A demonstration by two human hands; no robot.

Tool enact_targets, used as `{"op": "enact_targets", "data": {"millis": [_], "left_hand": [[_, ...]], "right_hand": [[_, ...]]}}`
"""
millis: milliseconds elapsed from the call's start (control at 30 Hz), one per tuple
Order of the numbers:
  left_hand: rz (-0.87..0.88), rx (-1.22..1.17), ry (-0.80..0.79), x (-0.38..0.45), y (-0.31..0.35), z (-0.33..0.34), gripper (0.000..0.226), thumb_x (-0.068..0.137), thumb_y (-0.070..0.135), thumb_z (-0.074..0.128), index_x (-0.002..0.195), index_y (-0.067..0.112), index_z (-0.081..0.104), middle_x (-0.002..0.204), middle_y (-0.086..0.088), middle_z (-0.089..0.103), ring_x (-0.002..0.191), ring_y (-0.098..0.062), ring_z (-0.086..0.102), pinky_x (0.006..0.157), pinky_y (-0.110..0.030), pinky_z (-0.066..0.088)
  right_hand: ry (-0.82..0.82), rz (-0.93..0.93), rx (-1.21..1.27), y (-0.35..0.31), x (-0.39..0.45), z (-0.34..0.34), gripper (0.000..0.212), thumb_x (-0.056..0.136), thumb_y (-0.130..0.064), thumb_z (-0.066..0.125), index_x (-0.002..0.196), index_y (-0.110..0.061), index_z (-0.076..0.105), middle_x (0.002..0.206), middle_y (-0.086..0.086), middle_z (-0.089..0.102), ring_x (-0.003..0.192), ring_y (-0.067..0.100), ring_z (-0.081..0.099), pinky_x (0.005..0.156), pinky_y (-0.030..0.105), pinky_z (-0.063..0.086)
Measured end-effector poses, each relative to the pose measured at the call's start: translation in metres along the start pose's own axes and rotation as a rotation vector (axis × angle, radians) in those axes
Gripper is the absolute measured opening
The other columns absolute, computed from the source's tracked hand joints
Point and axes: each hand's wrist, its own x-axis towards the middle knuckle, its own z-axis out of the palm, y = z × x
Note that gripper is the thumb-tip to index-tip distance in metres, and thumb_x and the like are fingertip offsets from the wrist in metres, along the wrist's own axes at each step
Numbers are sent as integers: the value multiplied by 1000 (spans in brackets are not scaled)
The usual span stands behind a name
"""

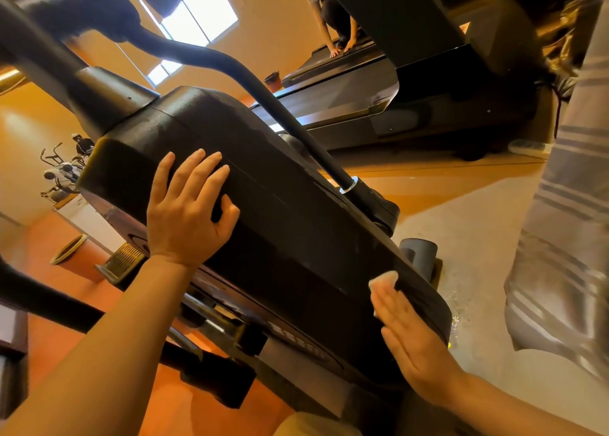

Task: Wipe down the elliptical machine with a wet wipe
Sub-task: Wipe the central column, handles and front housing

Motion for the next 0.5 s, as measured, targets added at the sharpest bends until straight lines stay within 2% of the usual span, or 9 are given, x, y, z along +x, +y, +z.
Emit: {"op": "enact_targets", "data": {"millis": [67, 233, 333, 500], "left_hand": [[7, -4, -4, 0, 0, 0, 42, 100, 31, 42, 121, 3, 66, 134, -17, 61, 131, -36, 52, 115, -58, 29], [12, -8, 4, 0, 0, 0, 41, 100, 30, 43, 122, 3, 65, 133, -17, 61, 129, -37, 53, 115, -56, 29], [9, -11, 0, -1, 1, 0, 42, 100, 30, 43, 122, 3, 65, 134, -18, 61, 130, -37, 52, 115, -56, 29], [7, -9, -19, 0, 1, 0, 43, 101, 31, 41, 124, 3, 64, 135, -18, 59, 131, -37, 51, 116, -55, 28]], "right_hand": [[-31, -12, -61, 5, -12, 2, 51, 106, -44, 20, 153, -44, 1, 161, -21, 7, 148, 8, 12, 116, 16, 1], [16, 24, -50, -3, 42, 0, 56, 105, -38, 21, 155, -27, -3, 163, -14, -2, 150, 11, 3, 122, 37, 10], [57, 88, 19, -24, 87, -1, 58, 101, -42, 20, 151, -24, -3, 160, -19, -12, 148, 3, -10, 123, 31, 0], [124, 168, -41, -23, 74, 11, 66, 101, -45, 21, 154, -20, -8, 160, -14, -20, 147, 4, -14, 121, 32, 2]]}}
